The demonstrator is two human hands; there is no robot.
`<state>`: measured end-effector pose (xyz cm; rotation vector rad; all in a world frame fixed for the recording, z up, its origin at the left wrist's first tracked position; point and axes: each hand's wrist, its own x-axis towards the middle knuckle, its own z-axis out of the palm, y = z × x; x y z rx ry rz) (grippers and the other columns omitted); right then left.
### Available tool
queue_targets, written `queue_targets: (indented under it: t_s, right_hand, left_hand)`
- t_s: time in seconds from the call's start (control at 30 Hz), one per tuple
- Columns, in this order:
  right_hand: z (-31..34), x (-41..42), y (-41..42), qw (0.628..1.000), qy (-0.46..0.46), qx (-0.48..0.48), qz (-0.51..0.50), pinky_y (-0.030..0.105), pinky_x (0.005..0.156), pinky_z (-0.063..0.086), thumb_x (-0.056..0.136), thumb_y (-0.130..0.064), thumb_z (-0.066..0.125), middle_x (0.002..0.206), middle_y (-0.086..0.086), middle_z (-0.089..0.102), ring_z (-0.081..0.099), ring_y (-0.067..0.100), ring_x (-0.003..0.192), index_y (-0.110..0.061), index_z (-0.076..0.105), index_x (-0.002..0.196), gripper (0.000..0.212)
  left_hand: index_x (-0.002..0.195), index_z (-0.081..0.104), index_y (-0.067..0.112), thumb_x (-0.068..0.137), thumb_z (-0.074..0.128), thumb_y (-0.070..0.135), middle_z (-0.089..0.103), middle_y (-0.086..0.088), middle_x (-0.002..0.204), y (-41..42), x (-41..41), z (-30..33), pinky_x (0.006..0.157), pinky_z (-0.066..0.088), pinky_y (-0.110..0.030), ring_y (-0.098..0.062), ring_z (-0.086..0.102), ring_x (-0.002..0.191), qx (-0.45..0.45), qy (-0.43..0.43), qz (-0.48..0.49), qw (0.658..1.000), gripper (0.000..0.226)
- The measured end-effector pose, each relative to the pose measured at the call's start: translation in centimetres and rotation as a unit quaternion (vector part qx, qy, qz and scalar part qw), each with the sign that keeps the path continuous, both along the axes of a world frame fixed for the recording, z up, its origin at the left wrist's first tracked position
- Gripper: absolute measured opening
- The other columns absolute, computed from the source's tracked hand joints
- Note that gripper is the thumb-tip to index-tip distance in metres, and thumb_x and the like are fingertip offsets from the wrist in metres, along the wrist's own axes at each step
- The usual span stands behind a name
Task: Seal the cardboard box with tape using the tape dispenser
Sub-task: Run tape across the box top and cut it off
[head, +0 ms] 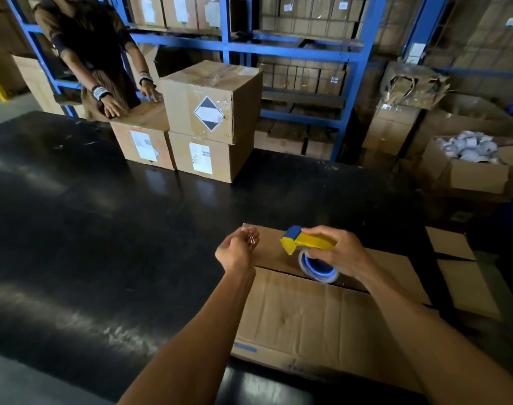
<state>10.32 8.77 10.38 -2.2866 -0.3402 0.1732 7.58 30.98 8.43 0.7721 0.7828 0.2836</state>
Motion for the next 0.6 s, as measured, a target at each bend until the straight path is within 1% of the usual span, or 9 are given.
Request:
queue_targets:
  t_s: [0.07, 0.13, 0.23, 0.33, 0.4, 0.47, 0.53, 0.6]
  right_hand:
    - [-0.4, 0.1, -0.1, 1.0, 0.003, -0.016, 0.003, 0.034, 0.083, 0.056, 0.069, -0.047, 0.077, 0.109, -0.023, 0.063, 0.062, 0.005, 0.098, -0.053, 0.061, 0.115, 0.049]
    - [-0.7, 0.2, -0.2, 0.999, -0.005, -0.038, 0.017, 0.036, 0.083, 0.056, 0.067, -0.052, 0.076, 0.11, -0.025, 0.062, 0.062, 0.005, 0.097, -0.054, 0.06, 0.117, 0.052]
    - [-0.6, 0.7, -0.2, 0.998, -0.011, -0.051, 0.02, 0.038, 0.084, 0.055, 0.062, -0.056, 0.075, 0.109, -0.022, 0.064, 0.063, 0.006, 0.096, -0.053, 0.062, 0.115, 0.054]
    - [0.0, 1.2, 0.1, 0.997, -0.004, -0.07, 0.03, 0.034, 0.079, 0.056, 0.061, -0.055, 0.078, 0.102, -0.023, 0.066, 0.064, 0.004, 0.091, -0.055, 0.064, 0.111, 0.052]
    - [-0.2, 0.7, 0.5, 0.994, -0.004, -0.099, 0.05, 0.03, 0.076, 0.056, 0.063, -0.052, 0.078, 0.101, -0.023, 0.067, 0.064, 0.002, 0.087, -0.054, 0.065, 0.112, 0.051]
    - [-1.4, -0.1, 0.6, 0.991, -0.01, -0.119, 0.063, 0.028, 0.077, 0.056, 0.067, -0.049, 0.078, 0.107, -0.02, 0.068, 0.064, 0.002, 0.089, -0.048, 0.064, 0.119, 0.054]
    - [-2.4, -0.5, 0.4, 0.989, -0.03, -0.126, 0.065, 0.031, 0.081, 0.056, 0.066, -0.054, 0.075, 0.111, -0.019, 0.068, 0.064, 0.004, 0.094, -0.048, 0.062, 0.122, 0.058]
    - [-2.6, -0.4, 0.5, 0.985, -0.04, -0.141, 0.089, 0.031, 0.086, 0.054, 0.068, -0.056, 0.072, 0.113, -0.02, 0.068, 0.063, 0.003, 0.1, -0.049, 0.06, 0.124, 0.058]
  left_hand:
    - [0.102, 0.068, -0.007, 0.09, 0.062, -0.002, 0.075, -0.022, 0.085, -0.5, -0.4, -0.7, 0.08, 0.061, -0.038, -0.028, 0.076, 0.078, -0.009, -0.014, 0.011, 1.0, 0.014]
    - [0.103, 0.067, -0.008, 0.091, 0.063, -0.002, 0.074, -0.024, 0.088, -0.6, -0.3, -1.5, 0.079, 0.061, -0.038, -0.03, 0.076, 0.082, -0.012, -0.031, 0.013, 0.999, 0.015]
    - [0.1, 0.072, -0.001, 0.09, 0.068, 0.005, 0.076, -0.019, 0.092, -0.3, -0.5, -2.9, 0.076, 0.061, -0.033, -0.028, 0.076, 0.088, -0.006, -0.017, 0.01, 1.0, 0.012]
    - [0.098, 0.071, -0.002, 0.091, 0.064, 0.002, 0.075, -0.021, 0.094, 0.0, -0.4, -3.7, 0.076, 0.062, -0.032, -0.029, 0.076, 0.088, -0.022, -0.024, 0.009, 0.999, 0.01]
    - [0.096, 0.069, -0.004, 0.092, 0.061, -0.001, 0.075, -0.023, 0.093, 0.2, -0.1, -3.8, 0.075, 0.062, -0.033, -0.03, 0.076, 0.086, -0.025, -0.025, 0.009, 0.999, 0.01]
    - [0.093, 0.069, -0.005, 0.091, 0.06, -0.001, 0.076, -0.021, 0.087, 0.5, -0.1, -3.8, 0.072, 0.062, -0.032, -0.028, 0.076, 0.082, 0.0, -0.011, -0.004, 1.0, 0.01]
    - [0.091, 0.072, -0.002, 0.091, 0.062, 0.001, 0.077, -0.013, 0.079, 1.1, -0.4, -4.1, 0.069, 0.062, -0.03, -0.021, 0.076, 0.075, 0.048, 0.012, -0.026, 0.998, 0.01]
    - [0.092, 0.073, 0.0, 0.092, 0.064, 0.004, 0.077, -0.012, 0.082, 1.7, -1.0, -4.6, 0.072, 0.062, -0.031, -0.019, 0.076, 0.076, 0.094, 0.025, -0.037, 0.995, 0.009]
